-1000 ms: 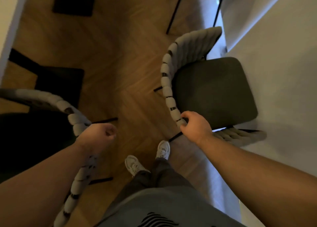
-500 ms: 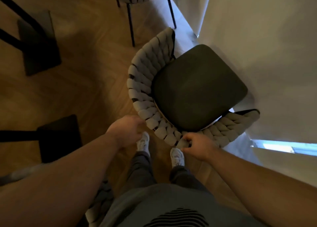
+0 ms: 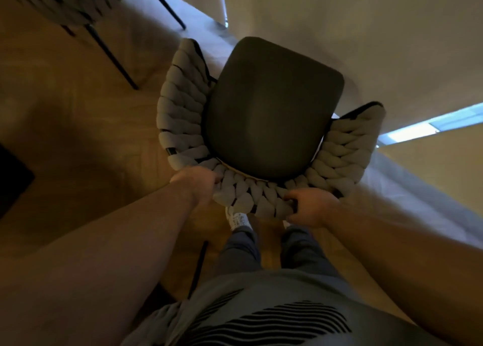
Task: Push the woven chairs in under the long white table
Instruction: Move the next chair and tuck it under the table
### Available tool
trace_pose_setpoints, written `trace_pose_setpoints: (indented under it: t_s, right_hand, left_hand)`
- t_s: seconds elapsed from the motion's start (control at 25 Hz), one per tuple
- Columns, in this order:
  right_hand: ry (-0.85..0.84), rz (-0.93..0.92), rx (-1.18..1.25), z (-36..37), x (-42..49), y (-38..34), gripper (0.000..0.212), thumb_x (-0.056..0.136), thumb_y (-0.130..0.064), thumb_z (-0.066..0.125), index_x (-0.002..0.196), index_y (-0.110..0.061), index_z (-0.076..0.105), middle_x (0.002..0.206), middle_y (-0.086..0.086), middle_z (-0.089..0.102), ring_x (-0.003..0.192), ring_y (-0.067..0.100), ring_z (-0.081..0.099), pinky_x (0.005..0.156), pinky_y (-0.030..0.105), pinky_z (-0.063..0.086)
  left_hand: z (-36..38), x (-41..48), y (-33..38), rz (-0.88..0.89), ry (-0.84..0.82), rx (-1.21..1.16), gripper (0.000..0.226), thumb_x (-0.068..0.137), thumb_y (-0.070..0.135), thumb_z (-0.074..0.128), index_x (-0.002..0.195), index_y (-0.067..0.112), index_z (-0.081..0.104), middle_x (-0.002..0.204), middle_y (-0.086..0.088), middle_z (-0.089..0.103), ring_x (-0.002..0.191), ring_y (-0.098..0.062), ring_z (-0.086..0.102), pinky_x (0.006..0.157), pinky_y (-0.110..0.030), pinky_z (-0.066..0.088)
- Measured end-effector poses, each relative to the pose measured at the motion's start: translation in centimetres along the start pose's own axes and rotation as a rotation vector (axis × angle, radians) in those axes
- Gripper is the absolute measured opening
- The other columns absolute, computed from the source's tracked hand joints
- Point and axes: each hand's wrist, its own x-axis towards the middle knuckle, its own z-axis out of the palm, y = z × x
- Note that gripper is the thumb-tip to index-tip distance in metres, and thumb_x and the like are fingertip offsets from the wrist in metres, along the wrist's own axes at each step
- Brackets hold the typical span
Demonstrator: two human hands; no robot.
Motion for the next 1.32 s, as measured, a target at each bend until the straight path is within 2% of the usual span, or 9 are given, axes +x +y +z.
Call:
trace_pose_setpoints:
  t_s: [0.08,0.16,0.28,0.36,0.48,0.76,1.04,1.16,1.32]
  right_hand:
    - [-0.001,0.030,-0.075,0.9,0.2,-0.5,0.087,0.081,-0.071,0.064,0.155,-0.033,0.041,0.149,-0.003,0.056,0.133,0.025,0.054,0.118,0.048,0.038]
    - [0.032,0.053,-0.163,2.1,0.7,-1.0,0.077,0.090,-0.060,0.064,0.157,-0.031,0.039,0.154,-0.001,0.052,0.138,0.026,0.049,0.126,0.054,0.019]
    - [0.025,0.072,-0.236,2.7,1.4,-1.5,0.066,0.101,-0.043,0.057,0.160,-0.027,0.032,0.162,0.001,0.043,0.146,0.027,0.041,0.128,0.058,0.010]
    - [0.006,0.058,-0.270,2.7,2.2,-2.1,0.066,0.103,-0.038,0.056,0.161,-0.027,0.028,0.164,0.002,0.040,0.148,0.030,0.037,0.127,0.059,0.013]
    - [-0.011,0.033,-0.269,2.7,2.6,-2.0,0.072,0.102,-0.038,0.060,0.163,-0.030,0.024,0.166,0.003,0.037,0.150,0.032,0.035,0.125,0.055,0.021]
    - [-0.079,-0.052,-0.246,1.3,3.1,-0.2,0.073,0.104,-0.023,0.057,0.165,-0.033,0.020,0.166,0.004,0.037,0.146,0.033,0.042,0.116,0.050,0.042]
    - [-0.091,-0.200,-0.446,-5.7,3.7,3.4,0.071,0.100,-0.019,0.062,0.163,-0.029,0.030,0.160,0.007,0.044,0.144,0.033,0.044,0.116,0.049,0.043]
    - [-0.092,-0.251,-0.554,-9.3,4.7,4.1,0.068,0.100,-0.014,0.060,0.162,-0.028,0.033,0.160,0.007,0.046,0.143,0.031,0.047,0.117,0.046,0.042]
    - [-0.130,-0.267,-0.682,-13.5,6.9,3.2,0.063,0.102,-0.020,0.061,0.160,-0.026,0.036,0.158,0.008,0.049,0.138,0.029,0.051,0.116,0.043,0.043]
  left_hand:
    - [-0.1,1.0,-0.5,0.062,-0.040,0.169,0.052,0.099,0.016,0.057,0.148,0.031,0.052,0.143,-0.003,0.061,0.132,-0.026,0.056,0.114,-0.046,0.038]
    - [-0.1,1.9,-0.8,0.123,-0.057,0.267,0.047,0.101,0.017,0.052,0.146,0.029,0.054,0.143,-0.003,0.061,0.133,-0.026,0.055,0.119,-0.047,0.034]
    - [0.4,3.1,-1.5,0.106,-0.058,0.250,0.044,0.104,0.019,0.050,0.146,0.028,0.054,0.142,-0.005,0.060,0.133,-0.028,0.053,0.115,-0.045,0.040]
    - [1.7,3.5,-2.1,0.061,-0.003,0.269,0.037,0.103,0.022,0.053,0.139,0.027,0.059,0.134,-0.006,0.064,0.124,-0.028,0.057,0.108,-0.044,0.047]
    - [3.1,3.8,-2.4,0.049,0.077,0.337,0.030,0.100,0.026,0.059,0.129,0.029,0.063,0.124,-0.003,0.069,0.116,-0.026,0.060,0.106,-0.045,0.047]
    - [3.1,3.8,-1.3,-0.065,0.087,0.244,0.028,0.099,0.028,0.064,0.127,0.031,0.067,0.123,-0.005,0.069,0.118,-0.026,0.060,0.106,-0.046,0.049]
    - [1.3,2.8,2.8,-0.239,0.027,0.014,0.041,0.106,0.029,0.055,0.146,0.035,0.055,0.145,-0.006,0.058,0.138,-0.028,0.050,0.113,-0.045,0.045]
    - [1.4,2.8,3.6,-0.273,0.000,-0.133,0.041,0.108,0.030,0.049,0.149,0.033,0.052,0.143,-0.006,0.058,0.135,-0.028,0.052,0.112,-0.044,0.046]
    - [0.4,3.5,3.3,-0.315,-0.059,-0.248,0.038,0.105,0.032,0.054,0.143,0.033,0.057,0.136,-0.002,0.062,0.125,-0.025,0.059,0.104,-0.043,0.052]
